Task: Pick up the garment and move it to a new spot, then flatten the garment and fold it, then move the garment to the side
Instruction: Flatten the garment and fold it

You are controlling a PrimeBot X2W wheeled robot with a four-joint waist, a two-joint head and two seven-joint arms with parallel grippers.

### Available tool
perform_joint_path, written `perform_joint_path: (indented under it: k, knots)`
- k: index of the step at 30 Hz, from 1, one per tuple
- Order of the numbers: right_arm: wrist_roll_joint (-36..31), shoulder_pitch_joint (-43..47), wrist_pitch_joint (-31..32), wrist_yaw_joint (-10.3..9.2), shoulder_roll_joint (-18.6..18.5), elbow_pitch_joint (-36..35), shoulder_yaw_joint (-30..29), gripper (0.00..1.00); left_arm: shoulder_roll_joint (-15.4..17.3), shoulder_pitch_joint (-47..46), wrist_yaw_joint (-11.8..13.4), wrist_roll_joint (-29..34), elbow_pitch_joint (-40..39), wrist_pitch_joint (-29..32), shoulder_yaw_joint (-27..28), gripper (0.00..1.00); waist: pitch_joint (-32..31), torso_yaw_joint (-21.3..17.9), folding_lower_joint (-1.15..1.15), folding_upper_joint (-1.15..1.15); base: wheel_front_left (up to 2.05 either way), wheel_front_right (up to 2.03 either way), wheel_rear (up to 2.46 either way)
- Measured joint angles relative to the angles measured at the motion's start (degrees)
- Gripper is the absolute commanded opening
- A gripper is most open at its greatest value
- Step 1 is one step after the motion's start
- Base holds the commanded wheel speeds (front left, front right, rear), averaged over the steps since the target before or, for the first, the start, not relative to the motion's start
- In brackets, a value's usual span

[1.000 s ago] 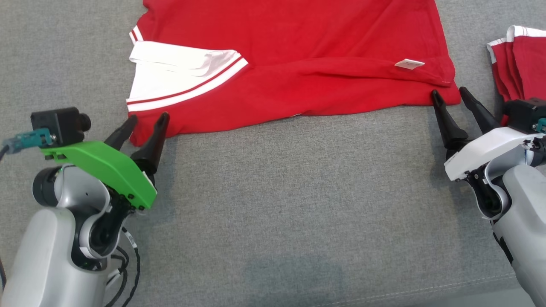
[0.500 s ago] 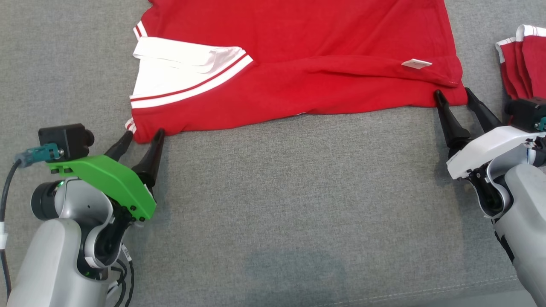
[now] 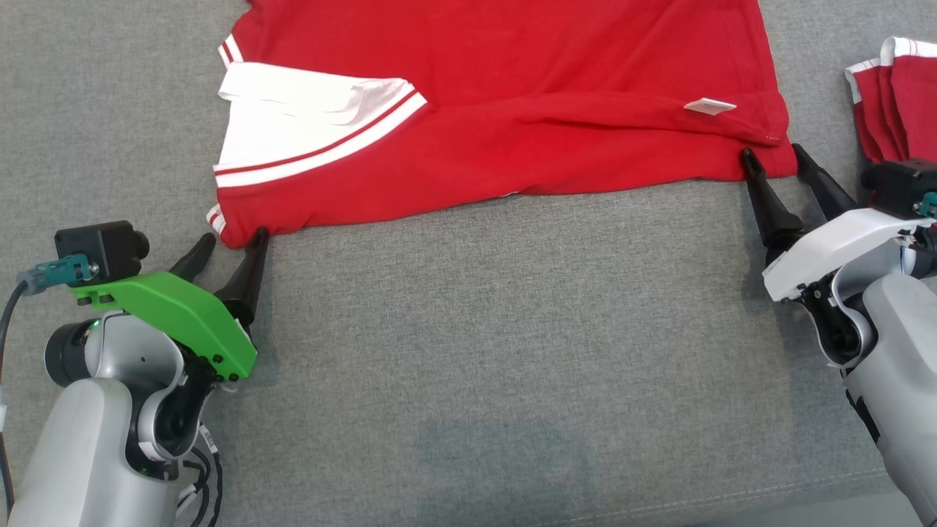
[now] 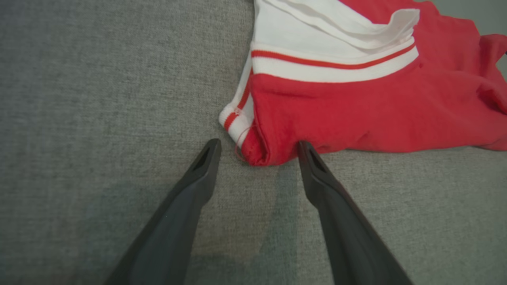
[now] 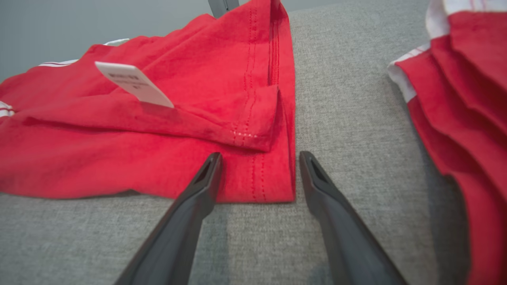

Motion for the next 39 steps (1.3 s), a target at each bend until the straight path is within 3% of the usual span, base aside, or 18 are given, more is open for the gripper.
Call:
perform_joint_path:
  k: [6, 11, 13, 16, 17, 20, 21, 23, 24, 29, 34, 39]
  knots:
    - [0.48, 0.00, 0.20, 0.00, 0.16, 0.41, 0.34, 1.00, -0.23, -0.49, 0.00, -0.11, 0.58, 0.00, 0.13, 1.00, -0.06, -0.28, 0.00, 0.00, 0.00, 0.00, 0.00]
    - [0.58, -0.10, 0.48, 0.00, 0.25, 0.63, 0.75, 1.00, -1.33, -1.44, 0.00, -0.94, 1.23, 0.00, 0.21, 0.91, -0.25, -0.52, 0.00, 0.00, 0.00, 0.00, 0.00]
    - [0.58, -0.15, 0.48, 0.00, 0.27, 0.74, 0.94, 0.95, -1.55, -1.55, 0.00, -1.34, 1.42, 0.01, 0.26, 0.83, -0.36, -0.62, 0.00, 0.00, 0.00, 0.00, 0.00]
    - [0.88, -0.15, 0.60, 0.00, 0.46, 0.91, 1.34, 0.50, -1.62, -1.70, 0.00, -1.74, 1.91, 0.22, 0.45, 0.56, -0.57, -0.82, 0.00, 0.00, 0.00, 0.00, 0.00]
    - [1.03, -0.15, 0.77, 0.00, 0.46, 0.99, 1.40, 0.46, -1.63, -1.71, 0.00, -1.89, 2.05, 0.27, 0.42, 0.48, -0.62, -0.86, 0.00, 0.00, 0.00, 0.00, 0.00]
    - [1.33, -0.15, 1.08, 0.00, 0.73, 1.13, 1.78, 0.38, -1.68, -1.72, 0.00, -2.35, 2.49, 0.34, 0.40, 0.42, -0.72, -0.96, 0.00, 0.00, 0.00, 0.00, 0.00]
    - [1.55, -0.15, 1.08, 0.00, 0.94, 1.13, 1.92, 0.37, -1.71, -1.75, 0.00, -2.35, 2.68, 0.34, 0.40, 0.35, -0.74, -0.99, 0.00, 0.00, 0.00, 0.00, 0.00]
    - [1.59, -0.15, 1.09, 0.00, 1.20, 1.12, 2.10, 0.27, -1.72, -1.82, 0.00, -2.35, 3.14, 0.42, 0.37, 0.04, -0.80, -1.05, 0.00, 0.00, 0.00, 0.00, 0.00]
    - [1.59, -0.15, 1.22, 0.00, 1.21, 1.12, 2.22, 0.26, -1.72, -1.86, 0.00, -2.35, 3.33, 0.76, 0.34, 0.00, -0.82, -1.08, 0.00, 0.00, 0.00, 0.00, 0.00]
    - [2.18, -0.15, 1.49, 0.00, 1.22, 1.09, 2.77, 0.00, -1.75, -2.55, -0.05, -2.36, 3.67, 0.80, -0.35, 0.00, -0.99, -1.25, 0.00, 0.00, 0.00, 0.00, 0.00]
    - [3.53, -0.15, 1.70, 0.00, 0.82, 1.07, 3.54, 0.00, -1.55, -3.42, -1.26, -3.35, 3.87, 2.05, -1.01, 0.00, -1.47, -1.22, 0.00, 0.00, 0.00, 0.00, 0.00]
    - [7.67, -0.14, 5.57, 0.00, -0.57, -0.80, 5.11, 0.00, 2.29, -5.10, -3.11, -3.52, 1.98, 5.26, -0.93, 0.00, -2.84, -0.74, 0.00, 0.00, 0.00, 0.00, 0.00]
